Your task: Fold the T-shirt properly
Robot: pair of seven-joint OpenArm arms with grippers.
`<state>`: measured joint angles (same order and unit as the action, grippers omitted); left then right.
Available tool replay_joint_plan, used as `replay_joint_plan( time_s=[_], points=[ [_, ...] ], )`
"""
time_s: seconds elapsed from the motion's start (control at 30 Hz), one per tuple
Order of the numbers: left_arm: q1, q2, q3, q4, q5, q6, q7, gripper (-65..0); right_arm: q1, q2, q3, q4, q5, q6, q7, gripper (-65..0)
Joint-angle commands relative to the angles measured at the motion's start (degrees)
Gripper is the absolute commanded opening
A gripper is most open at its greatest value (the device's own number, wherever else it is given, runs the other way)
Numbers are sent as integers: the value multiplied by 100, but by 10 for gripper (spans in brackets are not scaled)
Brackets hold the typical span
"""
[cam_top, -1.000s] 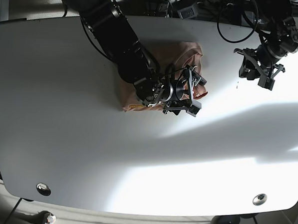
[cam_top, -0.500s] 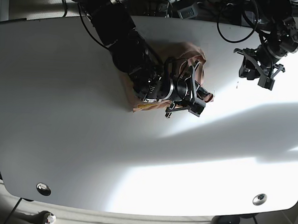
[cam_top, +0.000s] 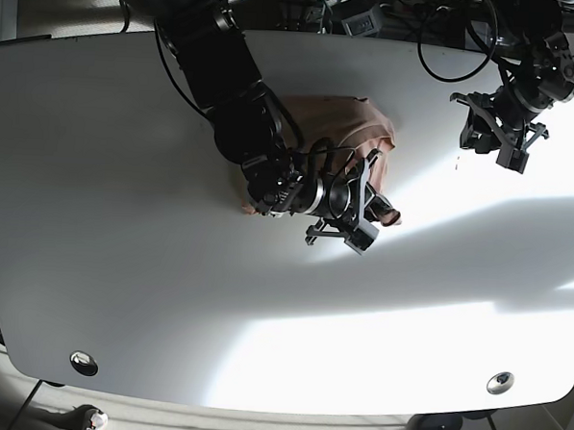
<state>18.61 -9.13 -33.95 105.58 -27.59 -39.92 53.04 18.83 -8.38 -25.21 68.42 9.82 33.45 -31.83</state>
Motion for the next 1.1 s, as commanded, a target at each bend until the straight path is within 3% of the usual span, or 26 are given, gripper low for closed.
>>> replay_joint_plan(
  time_s=[0.03, 0.07, 0.13, 0.2, 0.33, 0.43, 0.47, 0.53, 0.67, 0.87, 0.93, 1.0, 1.1],
  points=[
    [-11, -68, 200, 101, -93, -8, -130, -506, 152, -62, 3, 54, 253, 35, 252, -423],
    [-11, -68, 376, 128, -93, -8, -130, -506, 161, -62, 11, 81, 472, 35, 243, -274],
    [-11, -68, 754, 145, -76, -8, -130, -506, 196, -37, 29, 309, 1044, 26, 234, -87],
    [-37, -68, 1246, 295, -76, -8, -130, -506, 143, 236, 354, 679, 1712, 26, 32, -67],
    [-72, -68, 2081, 497, -76, -8, -139, -506, -59, 649, 1049, 1039, 2679, 26, -522, -128],
    [-309, -15, 2617, 506, -76, -8, -139, -506, -340, 1133, 1409, 1320, 3031, 26, -663, -214],
    [-362, 161, 2784, 497, -67, -8, -139, -506, -516, 1414, 1523, 1426, 3127, 26, -663, -274],
    [-389, 354, 2837, 488, -58, -8, -139, -504, -797, 1713, 1682, 1566, 3127, 26, -654, -396],
    [-538, 460, 2855, 321, -58, -8, -139, -503, -956, 1942, 1708, 1320, 3092, 35, -636, -553],
    [-670, 416, 2600, -751, -58, -8, -148, -504, -929, 1977, 1690, 125, 3031, 70, 146, -553],
    [-696, 284, 2573, -1129, -67, -8, -148, -504, -929, 1959, 1690, -104, 2538, 79, 427, -555],
    [-705, 196, 2582, -1367, -85, -8, -148, -504, -929, 1942, 1699, -69, 2248, 88, 471, -561],
    [-705, 178, 2582, -927, -93, -8, -148, -504, -991, 1985, 1708, 432, 2336, 88, 436, -561]
  ],
)
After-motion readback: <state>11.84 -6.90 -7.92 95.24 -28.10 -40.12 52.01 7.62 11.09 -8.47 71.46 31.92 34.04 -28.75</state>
